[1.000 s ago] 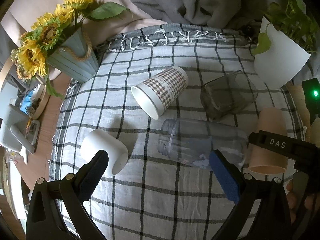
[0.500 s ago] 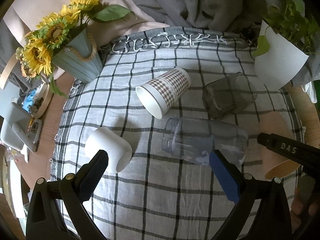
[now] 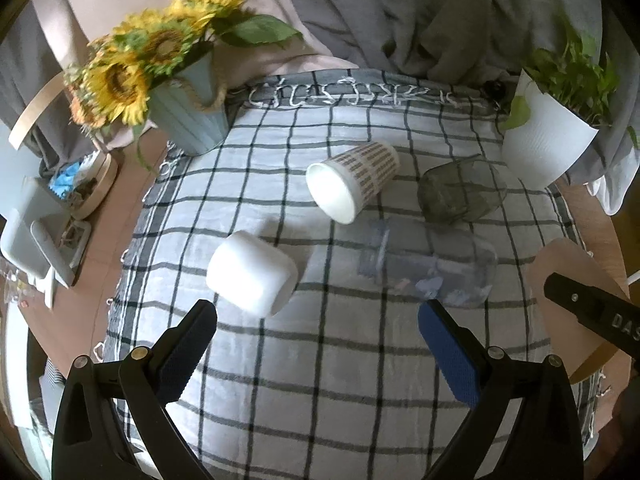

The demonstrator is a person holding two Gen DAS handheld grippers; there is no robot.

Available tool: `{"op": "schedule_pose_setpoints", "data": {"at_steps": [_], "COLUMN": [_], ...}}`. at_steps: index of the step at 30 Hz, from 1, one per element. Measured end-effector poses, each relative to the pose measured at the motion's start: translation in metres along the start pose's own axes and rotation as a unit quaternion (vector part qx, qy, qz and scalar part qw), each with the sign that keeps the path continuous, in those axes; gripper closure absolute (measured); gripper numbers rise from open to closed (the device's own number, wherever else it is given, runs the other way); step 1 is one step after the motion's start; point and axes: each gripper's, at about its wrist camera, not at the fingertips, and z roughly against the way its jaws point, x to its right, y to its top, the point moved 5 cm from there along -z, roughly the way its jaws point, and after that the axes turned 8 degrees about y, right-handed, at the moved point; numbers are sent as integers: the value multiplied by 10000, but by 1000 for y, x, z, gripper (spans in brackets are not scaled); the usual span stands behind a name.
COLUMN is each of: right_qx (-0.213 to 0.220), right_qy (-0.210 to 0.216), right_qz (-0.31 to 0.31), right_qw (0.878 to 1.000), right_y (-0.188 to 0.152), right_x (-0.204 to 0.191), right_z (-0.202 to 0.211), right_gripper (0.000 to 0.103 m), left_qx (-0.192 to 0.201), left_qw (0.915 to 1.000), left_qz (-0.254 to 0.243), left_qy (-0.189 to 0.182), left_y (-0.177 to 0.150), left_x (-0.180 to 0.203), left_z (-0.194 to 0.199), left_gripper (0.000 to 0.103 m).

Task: Flip cup upside down
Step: 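Lift the tan cup with the right tool toward the left tool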

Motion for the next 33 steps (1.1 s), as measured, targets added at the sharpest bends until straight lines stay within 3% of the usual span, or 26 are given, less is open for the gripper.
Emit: {"op": "schedule_pose_setpoints", "data": {"at_steps": [7,18,33], "right_qx": [38,-239,-556], "right_qy": [1,77,-163], "right_qz": [206,500,583], "right_qw": [9998,9984,9966], "right_y": [-31,-77,-103], "right_x": [-33,-98,-126], "right_z": [14,-10,-73], "right_gripper": [32,32,32], "left_qx": [-76,-518,-957], "left_qw": [9999,9983,9948], "left_qz": [109,211,-32], "left_qy": [-23,147,332], "left_y": [-20,-58,-86], "left_x": [-38,-102,-126], "left_z": [-3,-32,-68], "left_gripper": [0,0,0]}}
